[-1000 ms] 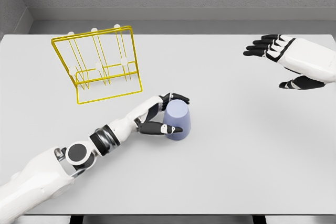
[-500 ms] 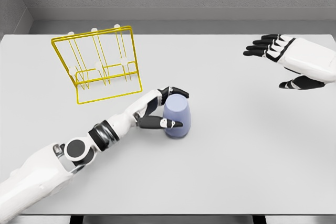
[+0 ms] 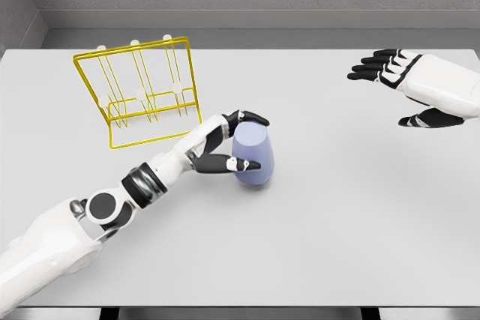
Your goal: Place the cup on the cup holder with both arms
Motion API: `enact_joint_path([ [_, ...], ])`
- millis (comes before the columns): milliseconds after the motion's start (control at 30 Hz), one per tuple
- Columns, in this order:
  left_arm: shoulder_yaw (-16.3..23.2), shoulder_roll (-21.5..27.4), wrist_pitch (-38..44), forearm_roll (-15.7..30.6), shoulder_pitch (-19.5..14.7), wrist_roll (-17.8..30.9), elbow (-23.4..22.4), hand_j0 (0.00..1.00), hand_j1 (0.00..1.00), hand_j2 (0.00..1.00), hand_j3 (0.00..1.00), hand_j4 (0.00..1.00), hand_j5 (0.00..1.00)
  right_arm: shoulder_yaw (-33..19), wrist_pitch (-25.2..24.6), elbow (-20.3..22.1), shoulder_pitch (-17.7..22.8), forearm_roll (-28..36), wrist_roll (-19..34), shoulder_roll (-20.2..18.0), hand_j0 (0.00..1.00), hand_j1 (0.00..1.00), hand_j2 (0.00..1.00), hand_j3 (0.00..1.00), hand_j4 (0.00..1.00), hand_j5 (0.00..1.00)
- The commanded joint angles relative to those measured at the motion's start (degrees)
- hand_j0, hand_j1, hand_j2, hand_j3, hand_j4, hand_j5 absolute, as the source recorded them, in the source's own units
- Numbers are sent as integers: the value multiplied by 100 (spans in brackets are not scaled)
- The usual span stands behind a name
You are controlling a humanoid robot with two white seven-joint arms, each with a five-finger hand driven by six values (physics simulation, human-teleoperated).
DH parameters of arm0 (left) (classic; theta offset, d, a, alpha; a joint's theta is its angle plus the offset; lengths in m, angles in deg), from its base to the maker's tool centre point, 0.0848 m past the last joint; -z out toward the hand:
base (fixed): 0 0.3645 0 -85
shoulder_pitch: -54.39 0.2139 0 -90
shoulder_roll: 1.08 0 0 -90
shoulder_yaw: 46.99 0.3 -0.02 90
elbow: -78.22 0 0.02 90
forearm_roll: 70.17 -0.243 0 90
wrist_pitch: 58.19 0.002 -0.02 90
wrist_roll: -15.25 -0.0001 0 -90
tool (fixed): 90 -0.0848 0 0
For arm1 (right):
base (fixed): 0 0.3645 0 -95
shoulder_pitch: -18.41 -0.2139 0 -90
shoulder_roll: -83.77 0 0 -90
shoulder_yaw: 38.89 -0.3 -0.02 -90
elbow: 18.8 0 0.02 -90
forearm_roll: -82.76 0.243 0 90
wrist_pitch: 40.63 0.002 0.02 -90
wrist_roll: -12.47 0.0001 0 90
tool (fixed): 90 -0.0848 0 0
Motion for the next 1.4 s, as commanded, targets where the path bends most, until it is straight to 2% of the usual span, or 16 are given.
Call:
enact_joint_path([
  [0,-51,27,-11,17,0,-1,48,66,66,66,66,66,66,-1,-16,1,0,37,-3,-5,100,100,100,100,100,100],
  [267,-315,211,-20,17,0,-1,188,65,65,65,65,65,65,-1,-16,-8,0,37,-3,-5,100,100,100,100,100,100],
  [733,-429,404,-20,26,-105,-1,320,65,65,65,65,65,65,-1,-16,-8,0,37,-3,-5,100,100,100,100,100,100],
  [1067,-579,650,-20,263,-185,-1,602,64,64,64,64,64,64,-1,-16,-8,9,37,-3,-5,100,100,100,100,100,100],
  [1367,-666,774,-64,342,-290,-9,646,64,64,64,64,64,64,-1,-16,-8,9,37,-3,-5,100,100,100,100,100,100],
])
